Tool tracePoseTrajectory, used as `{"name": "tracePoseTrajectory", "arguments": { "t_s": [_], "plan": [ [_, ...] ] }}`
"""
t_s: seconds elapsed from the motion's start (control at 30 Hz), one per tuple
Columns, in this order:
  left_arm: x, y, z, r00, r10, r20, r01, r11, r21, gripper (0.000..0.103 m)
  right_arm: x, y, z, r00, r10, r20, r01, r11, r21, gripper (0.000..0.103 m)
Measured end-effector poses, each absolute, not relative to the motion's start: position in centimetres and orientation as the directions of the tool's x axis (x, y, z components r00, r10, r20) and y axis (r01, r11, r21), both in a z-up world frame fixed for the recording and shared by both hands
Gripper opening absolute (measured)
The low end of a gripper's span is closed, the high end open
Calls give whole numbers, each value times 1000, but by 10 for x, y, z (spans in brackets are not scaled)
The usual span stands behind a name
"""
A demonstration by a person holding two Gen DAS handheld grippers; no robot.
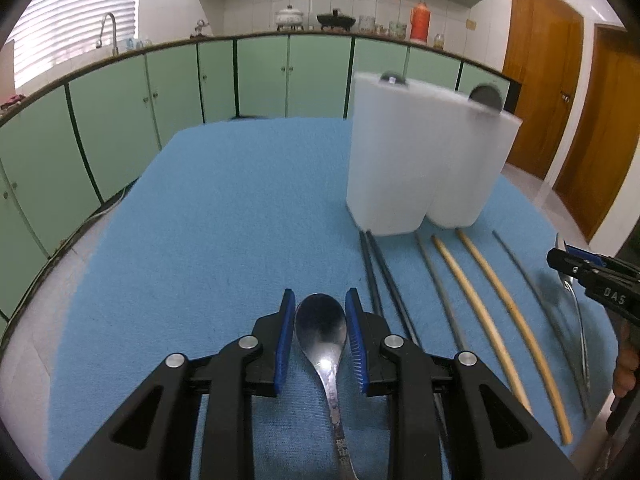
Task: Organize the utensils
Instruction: 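Lift both spoons and carry them toward the white utensil holder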
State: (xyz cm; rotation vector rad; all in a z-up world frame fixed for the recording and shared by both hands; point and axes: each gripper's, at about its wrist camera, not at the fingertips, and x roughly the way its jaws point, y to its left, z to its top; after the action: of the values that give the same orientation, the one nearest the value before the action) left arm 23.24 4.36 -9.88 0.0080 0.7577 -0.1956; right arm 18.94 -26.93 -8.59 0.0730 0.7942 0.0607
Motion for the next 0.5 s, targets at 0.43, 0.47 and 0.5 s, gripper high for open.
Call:
{"name": "tracePoseTrajectory", "arguments": {
  "t_s": [0.43,0.47,0.5],
  "plan": [
    [205,46,-63,802,-213,-558,192,977,-97,25,157,-292,-33,814,227,-535,-134,969,209,35],
    [204,46,-60,807,-213,-550,190,977,-100,25,158,-296,-30,818,227,-528,-133,969,210,35],
    [203,48,-55,814,-214,-539,187,977,-105,25,158,-297,-27,824,226,-519,-134,969,210,35]
  ]
}}
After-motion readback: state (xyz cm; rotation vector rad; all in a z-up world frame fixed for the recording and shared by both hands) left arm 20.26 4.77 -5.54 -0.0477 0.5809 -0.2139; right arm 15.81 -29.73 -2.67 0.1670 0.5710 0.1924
